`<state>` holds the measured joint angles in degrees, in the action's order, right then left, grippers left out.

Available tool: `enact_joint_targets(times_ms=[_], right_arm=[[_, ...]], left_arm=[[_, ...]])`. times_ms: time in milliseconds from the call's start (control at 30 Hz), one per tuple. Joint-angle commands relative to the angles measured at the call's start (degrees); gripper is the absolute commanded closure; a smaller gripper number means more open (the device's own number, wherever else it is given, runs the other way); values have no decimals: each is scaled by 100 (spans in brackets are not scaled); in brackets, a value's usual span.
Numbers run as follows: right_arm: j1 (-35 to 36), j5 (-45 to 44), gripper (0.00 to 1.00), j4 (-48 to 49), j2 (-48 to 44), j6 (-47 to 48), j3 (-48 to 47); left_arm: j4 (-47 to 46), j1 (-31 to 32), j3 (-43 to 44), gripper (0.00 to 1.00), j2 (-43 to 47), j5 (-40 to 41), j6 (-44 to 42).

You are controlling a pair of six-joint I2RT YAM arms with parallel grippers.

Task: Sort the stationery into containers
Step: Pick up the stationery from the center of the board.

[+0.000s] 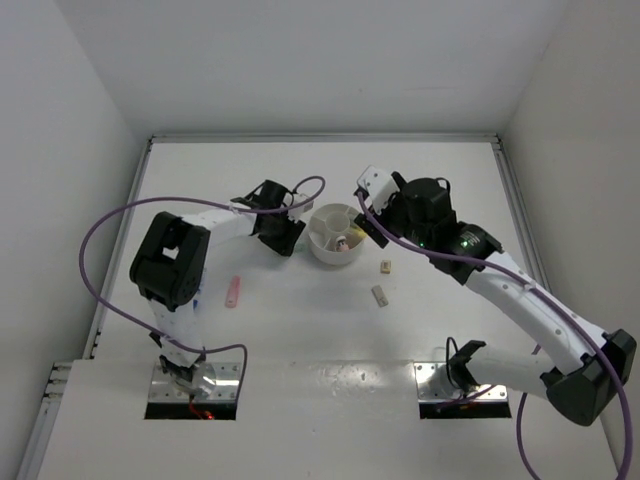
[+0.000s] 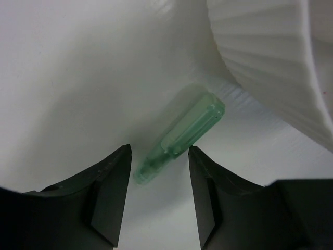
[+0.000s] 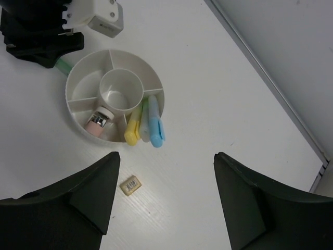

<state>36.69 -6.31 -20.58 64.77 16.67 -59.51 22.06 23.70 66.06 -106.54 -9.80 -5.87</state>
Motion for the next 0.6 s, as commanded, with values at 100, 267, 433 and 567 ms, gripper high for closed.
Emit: enact_joint_targets(times_ms=[100, 267, 433, 567], right_arm=[[-92, 208, 27, 274, -184, -120, 115], [-92, 261, 27, 274, -184, -120, 115], [-144, 261, 27, 274, -237, -120, 115], [-144, 314, 27, 274, -237, -120, 115]], left_arm=[[44, 64, 117, 42, -42, 154, -125], [44, 64, 117, 44, -164, 329, -125], [44, 64, 65, 78, -279, 488, -72], [148, 64, 126, 100, -148, 698, 103]])
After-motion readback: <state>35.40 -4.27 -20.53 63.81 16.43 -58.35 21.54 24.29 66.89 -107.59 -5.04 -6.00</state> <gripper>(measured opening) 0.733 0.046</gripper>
